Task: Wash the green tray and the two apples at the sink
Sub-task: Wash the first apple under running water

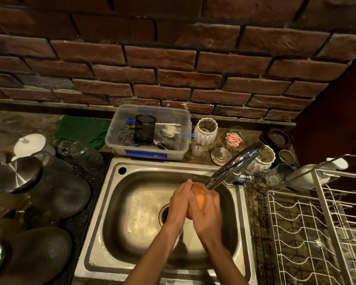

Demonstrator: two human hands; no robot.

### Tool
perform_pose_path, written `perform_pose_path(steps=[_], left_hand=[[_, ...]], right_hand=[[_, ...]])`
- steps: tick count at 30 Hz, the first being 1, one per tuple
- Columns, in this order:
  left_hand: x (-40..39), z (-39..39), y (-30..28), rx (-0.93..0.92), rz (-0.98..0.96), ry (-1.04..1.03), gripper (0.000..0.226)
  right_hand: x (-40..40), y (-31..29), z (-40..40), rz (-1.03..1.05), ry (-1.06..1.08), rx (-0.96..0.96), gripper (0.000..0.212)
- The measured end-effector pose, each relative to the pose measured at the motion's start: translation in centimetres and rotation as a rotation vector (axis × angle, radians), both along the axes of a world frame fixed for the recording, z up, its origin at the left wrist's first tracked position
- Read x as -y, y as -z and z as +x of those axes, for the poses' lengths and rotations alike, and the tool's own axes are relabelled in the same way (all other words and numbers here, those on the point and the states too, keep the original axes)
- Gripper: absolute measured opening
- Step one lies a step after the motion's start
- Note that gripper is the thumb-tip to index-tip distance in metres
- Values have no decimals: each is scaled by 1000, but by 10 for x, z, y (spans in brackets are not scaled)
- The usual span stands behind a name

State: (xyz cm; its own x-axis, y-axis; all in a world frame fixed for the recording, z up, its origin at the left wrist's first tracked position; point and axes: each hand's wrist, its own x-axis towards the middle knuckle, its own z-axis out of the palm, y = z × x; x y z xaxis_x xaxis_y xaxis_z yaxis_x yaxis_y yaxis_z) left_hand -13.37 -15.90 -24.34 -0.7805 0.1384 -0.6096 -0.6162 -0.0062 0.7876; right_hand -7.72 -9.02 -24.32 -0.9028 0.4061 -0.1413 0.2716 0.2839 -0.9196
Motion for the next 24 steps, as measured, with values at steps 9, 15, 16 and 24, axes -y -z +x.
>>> perform_pose_path(steps=[9, 15, 16, 24], left_hand=[[-4, 4, -11, 178, 163, 74, 36], [0, 16, -12, -274, -131, 141, 15], [0, 15, -13, -330, -171, 175, 22], [-3, 19, -5, -308, -191, 71, 18]], right_hand=[[-10, 2, 0, -65, 169, 81, 44], [-31, -6, -22, -848, 234, 453, 39], [-33, -8, -22, -913, 230, 490, 42], [-27, -14, -30, -449, 145, 493, 28]])
